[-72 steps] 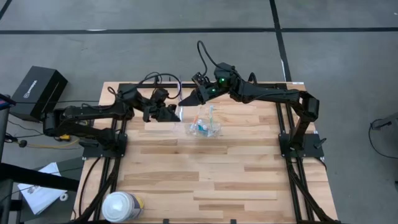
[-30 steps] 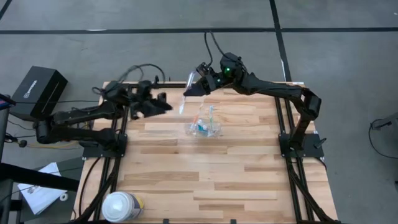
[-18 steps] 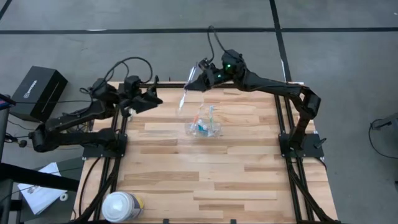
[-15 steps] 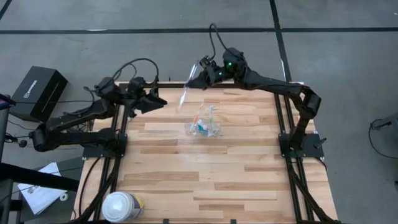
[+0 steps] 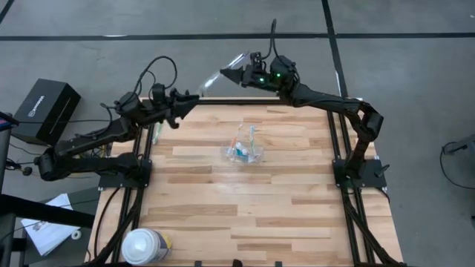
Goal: Pick & Place toothbrushing station
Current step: Put the purple toothbrush into the transparent organizer
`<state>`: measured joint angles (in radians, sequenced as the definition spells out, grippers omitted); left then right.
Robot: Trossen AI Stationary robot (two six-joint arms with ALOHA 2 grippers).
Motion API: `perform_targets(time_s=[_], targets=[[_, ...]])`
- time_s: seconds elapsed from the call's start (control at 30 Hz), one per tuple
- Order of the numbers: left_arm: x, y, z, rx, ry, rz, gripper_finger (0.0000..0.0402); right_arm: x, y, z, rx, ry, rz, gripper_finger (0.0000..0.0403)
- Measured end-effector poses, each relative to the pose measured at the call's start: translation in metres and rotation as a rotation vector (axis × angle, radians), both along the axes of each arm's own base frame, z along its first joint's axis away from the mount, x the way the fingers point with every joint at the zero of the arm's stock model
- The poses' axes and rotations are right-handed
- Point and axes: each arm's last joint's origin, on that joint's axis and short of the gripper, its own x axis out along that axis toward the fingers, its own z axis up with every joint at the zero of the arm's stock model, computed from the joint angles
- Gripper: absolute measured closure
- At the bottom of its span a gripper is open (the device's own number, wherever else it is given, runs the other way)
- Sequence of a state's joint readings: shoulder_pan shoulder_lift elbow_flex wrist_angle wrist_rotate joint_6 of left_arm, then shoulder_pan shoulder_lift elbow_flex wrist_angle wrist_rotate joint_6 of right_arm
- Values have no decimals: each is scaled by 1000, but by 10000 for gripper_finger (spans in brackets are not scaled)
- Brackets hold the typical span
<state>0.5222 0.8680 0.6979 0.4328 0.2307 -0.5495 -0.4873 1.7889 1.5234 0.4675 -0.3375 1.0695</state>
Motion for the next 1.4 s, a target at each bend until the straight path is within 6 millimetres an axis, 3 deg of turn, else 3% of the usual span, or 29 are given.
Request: perform_targets(time_s=[0.13,0.4,0.67,0.8,1.13,1.4], targets=[[-2,4,0,101,30,184,275,6,11,3,-34,-28,-138,393],[-3,6,7,372,182,344,275,10,25,8,-17,-83,-63,393],[-2,6,11,420,391,306,273,11,30,10,5,-106,5,393],[-3,6,17,418,377,303,250,12,30,9,7,-93,16,393],[-4,2,29,448,350,302,140,12,31,9,28,-94,41,391],[9,-7,26,485,364,234,137,13,32,9,34,-96,28,390]])
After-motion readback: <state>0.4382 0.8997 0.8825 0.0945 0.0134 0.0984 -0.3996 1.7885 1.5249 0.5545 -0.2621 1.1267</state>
